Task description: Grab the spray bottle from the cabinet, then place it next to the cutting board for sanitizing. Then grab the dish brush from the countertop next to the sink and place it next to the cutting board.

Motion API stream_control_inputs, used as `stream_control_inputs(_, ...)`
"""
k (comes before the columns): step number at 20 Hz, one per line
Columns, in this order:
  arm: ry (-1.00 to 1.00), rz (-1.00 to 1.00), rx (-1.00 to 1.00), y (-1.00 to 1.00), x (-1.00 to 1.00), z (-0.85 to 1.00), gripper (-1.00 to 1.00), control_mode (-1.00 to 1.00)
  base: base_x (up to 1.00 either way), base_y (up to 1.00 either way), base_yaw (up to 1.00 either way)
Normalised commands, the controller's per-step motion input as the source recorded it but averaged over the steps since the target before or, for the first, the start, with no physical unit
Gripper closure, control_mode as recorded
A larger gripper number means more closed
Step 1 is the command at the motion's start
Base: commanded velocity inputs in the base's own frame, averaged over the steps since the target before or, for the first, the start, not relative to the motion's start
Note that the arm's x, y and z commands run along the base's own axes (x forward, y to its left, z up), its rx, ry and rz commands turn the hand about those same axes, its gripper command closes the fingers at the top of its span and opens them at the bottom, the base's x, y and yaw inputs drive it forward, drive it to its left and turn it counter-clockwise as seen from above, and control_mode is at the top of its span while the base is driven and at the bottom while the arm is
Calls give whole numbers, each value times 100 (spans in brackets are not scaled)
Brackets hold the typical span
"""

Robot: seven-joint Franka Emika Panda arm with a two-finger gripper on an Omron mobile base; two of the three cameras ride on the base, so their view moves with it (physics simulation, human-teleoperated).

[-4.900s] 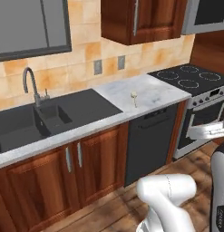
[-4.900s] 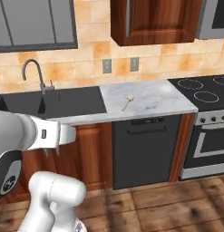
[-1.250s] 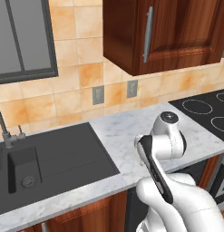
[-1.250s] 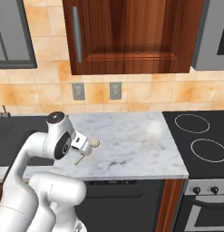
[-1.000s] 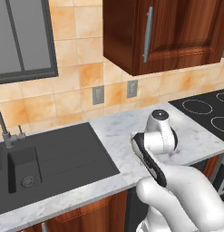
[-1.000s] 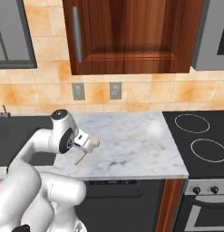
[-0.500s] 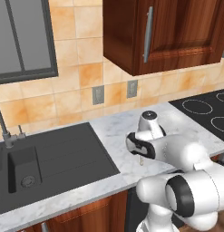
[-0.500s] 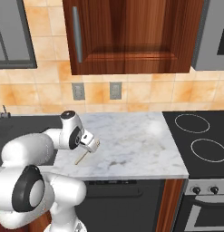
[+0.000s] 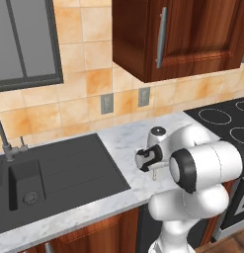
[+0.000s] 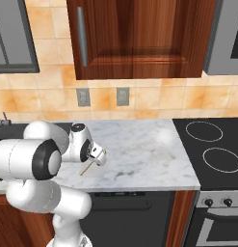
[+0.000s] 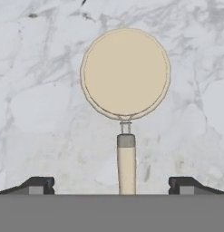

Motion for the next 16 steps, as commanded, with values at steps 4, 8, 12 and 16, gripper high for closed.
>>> stream_control_inputs(4, 0, 0, 0, 0, 5, -45, 100, -100, 0, 0, 0)
stream_control_inputs(8, 0, 0, 0, 0, 2, -38, 100, -100, 0, 0, 0)
stream_control_inputs(12, 0, 0, 0, 0, 0, -25, 100, -100, 0, 0, 0)
stream_control_inputs(16, 0, 0, 0, 0, 0, -15, 100, -100, 0, 0, 0)
